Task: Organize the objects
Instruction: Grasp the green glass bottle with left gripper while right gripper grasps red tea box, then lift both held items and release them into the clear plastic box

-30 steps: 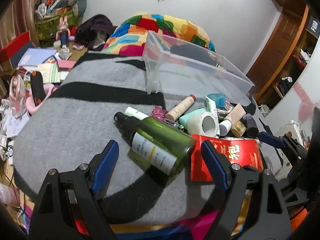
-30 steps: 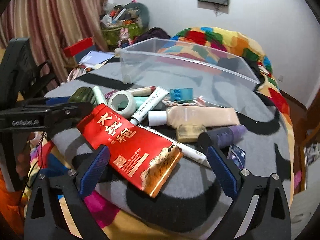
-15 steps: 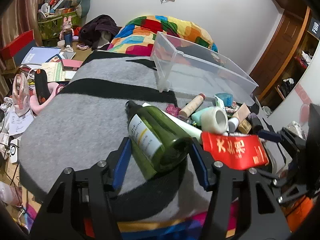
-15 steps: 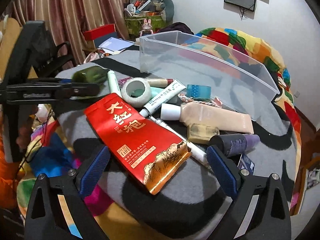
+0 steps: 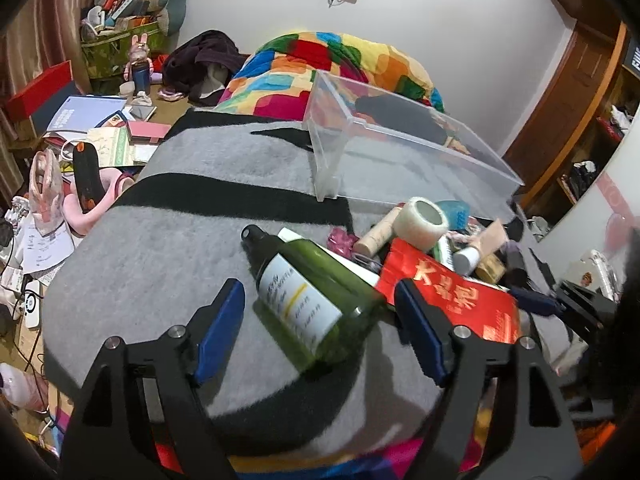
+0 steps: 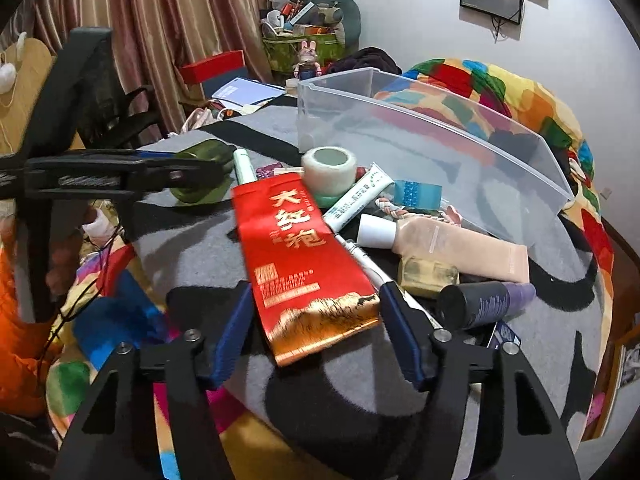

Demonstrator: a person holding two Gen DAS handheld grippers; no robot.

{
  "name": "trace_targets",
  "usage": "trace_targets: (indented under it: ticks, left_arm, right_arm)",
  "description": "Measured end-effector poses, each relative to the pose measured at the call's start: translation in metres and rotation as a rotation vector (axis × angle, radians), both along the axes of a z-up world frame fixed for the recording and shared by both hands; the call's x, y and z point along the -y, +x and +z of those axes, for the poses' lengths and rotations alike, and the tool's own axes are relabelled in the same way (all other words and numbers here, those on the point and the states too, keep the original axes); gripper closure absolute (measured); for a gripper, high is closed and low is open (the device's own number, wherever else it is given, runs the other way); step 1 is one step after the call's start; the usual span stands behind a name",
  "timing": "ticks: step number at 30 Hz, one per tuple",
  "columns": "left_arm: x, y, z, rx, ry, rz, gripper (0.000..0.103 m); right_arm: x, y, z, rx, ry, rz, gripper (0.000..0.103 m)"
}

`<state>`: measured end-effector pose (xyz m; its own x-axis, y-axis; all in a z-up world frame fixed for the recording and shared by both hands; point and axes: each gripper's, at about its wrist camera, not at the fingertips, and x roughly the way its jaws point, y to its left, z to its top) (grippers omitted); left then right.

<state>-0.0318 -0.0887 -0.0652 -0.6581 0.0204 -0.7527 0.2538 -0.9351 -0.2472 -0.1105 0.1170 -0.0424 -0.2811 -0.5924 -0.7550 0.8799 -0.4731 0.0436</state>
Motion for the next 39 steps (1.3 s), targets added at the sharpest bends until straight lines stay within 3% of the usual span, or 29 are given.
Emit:
trace_targets:
  ticks: [3, 6, 13, 19, 29, 39]
  left_arm:
    - [0.003, -0.004, -0.007, 0.007, 0.001, 0.026, 0.028]
    - [0.003, 0.001, -0.006, 0.000, -0.005, 0.034, 0.043]
    - [0.012, 0.024, -0.006, -0.022, -0.002, 0.030, 0.061]
    - [0.013, 0.038, 0.002, -0.054, -0.002, 0.029, 0.062]
    - [-0.001, 0.040, 0.039, -0.158, -0.034, -0.002, 0.062]
    - [-0.021, 0.012, 0.075, -0.249, -0.068, -0.056, 0.062]
  right_arm:
    - [-0.003, 0.004, 0.002, -0.005, -0.008, -0.007, 0.048]
    - [-0.010, 0.005, 0.004, 0.000, -0.027, -0.024, 0.050]
    - [-0.030, 0.004, 0.004, 0.003, -0.036, -0.097, 0.050]
    - [-0.040, 0.013, 0.013, -0.028, -0.065, -0.127, 0.050]
    - [-0.043, 0.023, 0.056, -0.126, -0.183, -0.139, 0.050]
    - [-0.043, -0.015, 0.077, -0.131, -0.229, -0.272, 0.050]
